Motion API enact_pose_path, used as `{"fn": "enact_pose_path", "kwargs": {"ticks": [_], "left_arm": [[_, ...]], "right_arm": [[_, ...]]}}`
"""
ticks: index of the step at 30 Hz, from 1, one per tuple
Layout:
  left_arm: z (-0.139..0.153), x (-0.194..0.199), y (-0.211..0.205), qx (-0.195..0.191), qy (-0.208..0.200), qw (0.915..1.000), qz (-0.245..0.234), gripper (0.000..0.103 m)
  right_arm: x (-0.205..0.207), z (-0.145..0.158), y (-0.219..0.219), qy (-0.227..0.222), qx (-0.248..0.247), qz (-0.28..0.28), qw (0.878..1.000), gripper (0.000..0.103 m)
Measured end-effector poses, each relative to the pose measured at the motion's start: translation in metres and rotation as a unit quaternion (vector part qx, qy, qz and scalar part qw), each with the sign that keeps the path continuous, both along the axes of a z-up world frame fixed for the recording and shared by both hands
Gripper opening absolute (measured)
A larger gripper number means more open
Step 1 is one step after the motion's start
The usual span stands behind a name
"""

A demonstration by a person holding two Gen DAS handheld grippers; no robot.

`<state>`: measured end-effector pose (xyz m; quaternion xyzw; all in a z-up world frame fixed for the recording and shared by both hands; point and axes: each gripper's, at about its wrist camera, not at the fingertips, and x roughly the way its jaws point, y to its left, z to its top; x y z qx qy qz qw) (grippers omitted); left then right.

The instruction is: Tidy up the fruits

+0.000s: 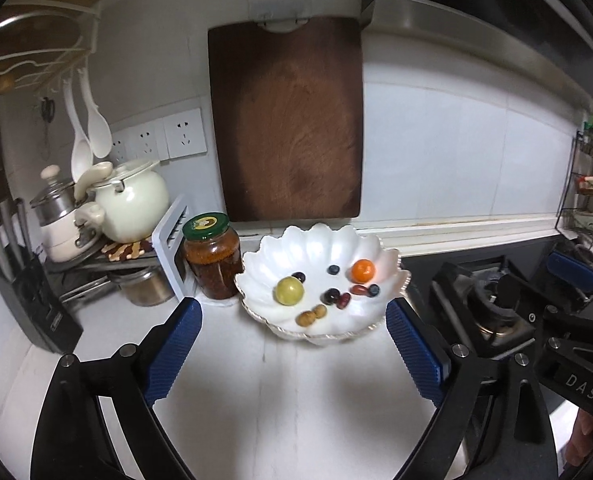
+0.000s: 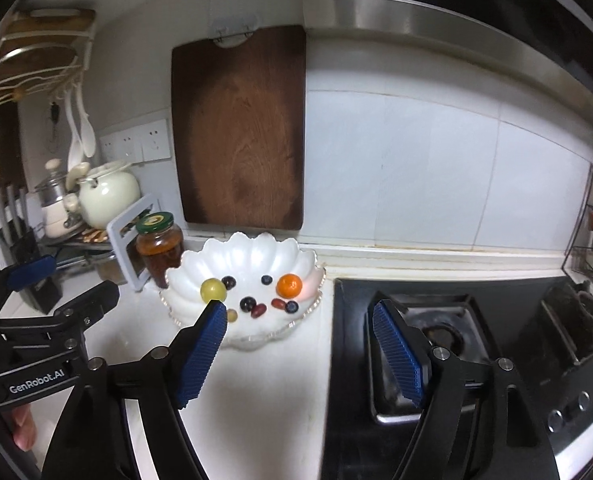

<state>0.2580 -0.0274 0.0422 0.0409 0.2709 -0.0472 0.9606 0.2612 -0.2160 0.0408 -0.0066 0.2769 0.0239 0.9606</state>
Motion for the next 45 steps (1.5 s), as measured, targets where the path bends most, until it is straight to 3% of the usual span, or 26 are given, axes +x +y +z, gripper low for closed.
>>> {"fn": "enact_pose_path", "kwargs": {"ticks": [15, 25, 45], "left_arm": [[0.013, -0.142, -0.017, 0.007, -0.047, 0.9988, 0.007, 0.099], [0.017, -0.211, -0.016, 0.003, -0.055, 0.9984, 0.008, 0.102], [0.011, -0.259, -0.011, -0.003, -0.055, 0.9984, 0.012, 0.103]], "right_arm": [[-0.134, 0.015, -0.025, -0.03, -0.003, -0.001, 1.0, 0.079], [-0.199, 0.016, -0.028, -0.034, 0.004, 0.007, 0.999, 0.079], [-0.251, 0.006, -0.026, -0.034, 0.002, 0.013, 0.999, 0.079]]}}
